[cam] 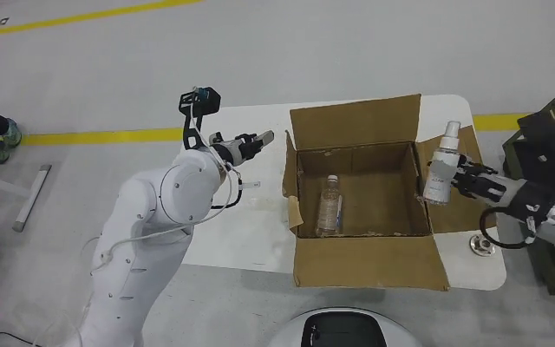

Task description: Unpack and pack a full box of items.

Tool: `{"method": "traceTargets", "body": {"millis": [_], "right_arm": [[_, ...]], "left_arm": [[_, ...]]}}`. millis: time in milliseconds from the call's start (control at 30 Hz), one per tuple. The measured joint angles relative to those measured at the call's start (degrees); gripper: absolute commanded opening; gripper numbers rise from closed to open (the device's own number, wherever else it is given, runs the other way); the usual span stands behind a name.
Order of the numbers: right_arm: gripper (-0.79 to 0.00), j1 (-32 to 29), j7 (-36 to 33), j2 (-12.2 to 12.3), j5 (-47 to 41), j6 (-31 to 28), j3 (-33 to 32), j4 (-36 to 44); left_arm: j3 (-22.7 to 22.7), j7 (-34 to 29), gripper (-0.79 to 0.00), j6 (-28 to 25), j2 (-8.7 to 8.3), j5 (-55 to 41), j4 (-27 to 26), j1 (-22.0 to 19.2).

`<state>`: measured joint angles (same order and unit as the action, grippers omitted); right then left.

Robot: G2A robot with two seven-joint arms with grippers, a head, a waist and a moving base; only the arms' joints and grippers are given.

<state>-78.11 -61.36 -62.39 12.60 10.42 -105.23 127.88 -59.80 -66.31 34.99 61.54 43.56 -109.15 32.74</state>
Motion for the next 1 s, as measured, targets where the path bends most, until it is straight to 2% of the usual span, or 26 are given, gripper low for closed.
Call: {"method": "traceTargets", "body": {"millis": [200, 400, 600, 800, 900, 967, 1000], "right_arm": [[-0.785, 7.6, 0.5, 0.1, 16.7, 2.7, 18.7, -7.7], [-0.785, 16.6, -1.6, -0.8, 32.4, 10.0, 34.4, -17.9], [-0.785, 23.2, -4.1, -2.5, 36.0, 17.3, 43.2, -26.1], [-0.785, 27.6, -5.4, -3.9, 35.1, 21.5, 46.6, -32.2], [-0.736, 29.4, -5.9, -4.5, 35.3, 22.2, 48.4, -34.9], [-0.625, 30.4, -5.8, -4.9, 35.6, 22.4, 49.5, -36.3], [-0.529, 30.8, -5.8, -5.0, 35.7, 22.4, 50.0, -36.9]], "left_arm": [[0.0, 0.0, 0.0, 0.0, 0.01, -0.1, 0.0, 0.0], [0.0, 0.0, 0.0, 0.0, 0.01, -0.1, 0.0, 0.0], [0.0, 0.0, 0.0, 0.0, 0.01, -0.1, 0.0, 0.0], [0.0, 0.0, 0.0, 0.0, 0.01, -0.1, 0.0, 0.0], [0.0, 0.0, 0.0, 0.0, 0.01, -0.1, 0.0, 0.0], [0.0, 0.0, 0.0, 0.0, 0.01, -0.1, 0.0, 0.0], [0.0, 0.0, 0.0, 0.0, 0.01, -0.1, 0.0, 0.0]]}}
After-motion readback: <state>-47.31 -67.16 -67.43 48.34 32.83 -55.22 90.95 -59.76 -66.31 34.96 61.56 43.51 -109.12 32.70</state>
